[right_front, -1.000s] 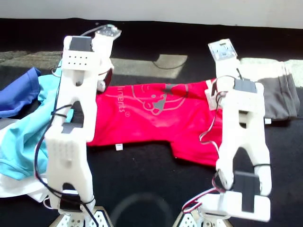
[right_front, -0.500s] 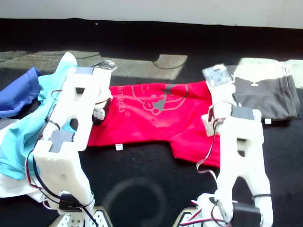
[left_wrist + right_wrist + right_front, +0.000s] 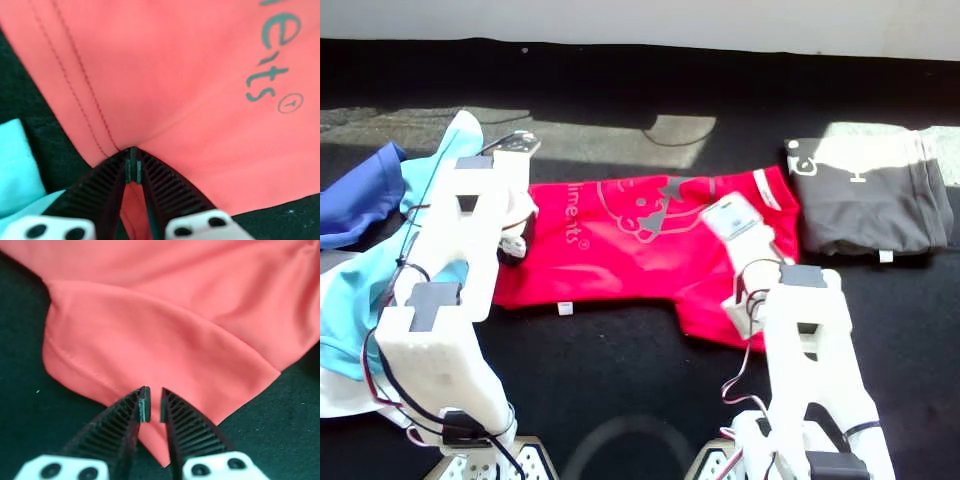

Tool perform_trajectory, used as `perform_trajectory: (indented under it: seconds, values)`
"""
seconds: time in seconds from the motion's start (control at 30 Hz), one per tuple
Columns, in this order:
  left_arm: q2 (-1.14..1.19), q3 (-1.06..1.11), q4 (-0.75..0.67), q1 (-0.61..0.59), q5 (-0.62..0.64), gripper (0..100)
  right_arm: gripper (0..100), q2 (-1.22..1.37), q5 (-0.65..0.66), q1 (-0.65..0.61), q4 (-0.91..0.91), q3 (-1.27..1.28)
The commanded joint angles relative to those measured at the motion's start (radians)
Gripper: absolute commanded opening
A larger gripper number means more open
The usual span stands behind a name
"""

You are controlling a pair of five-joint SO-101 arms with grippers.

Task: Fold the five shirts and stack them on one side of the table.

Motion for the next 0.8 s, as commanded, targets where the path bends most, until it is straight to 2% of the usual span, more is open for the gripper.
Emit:
perform_trajectory:
  seconds: [0.0, 0.07, 0.2, 0.43, 0.57, 0.77]
  values:
    - [-0.028, 0.024, -0.017, 0.048, 0.011, 1, 19.5, -0.036, 0.044, -0.073, 0.047, 0.001]
    - [-0.028, 0.056, -0.051, 0.059, 0.011, 1, 23.2, -0.036, 0.130, -0.099, 0.050, 0.007]
    - [-0.038, 0.127, -0.118, 0.061, 0.011, 1, 23.3, -0.027, 0.249, -0.108, 0.050, 0.008]
    - [-0.035, 0.125, -0.121, 0.061, 0.011, 1, 23.7, -0.025, 0.262, -0.108, 0.071, 0.012]
    - [-0.033, 0.125, -0.121, 0.061, 0.011, 1, 29.6, -0.021, 0.262, -0.108, 0.077, 0.033]
    - [-0.031, 0.125, -0.121, 0.061, 0.011, 1, 29.9, 0.125, 0.262, -0.102, 0.013, 0.050]
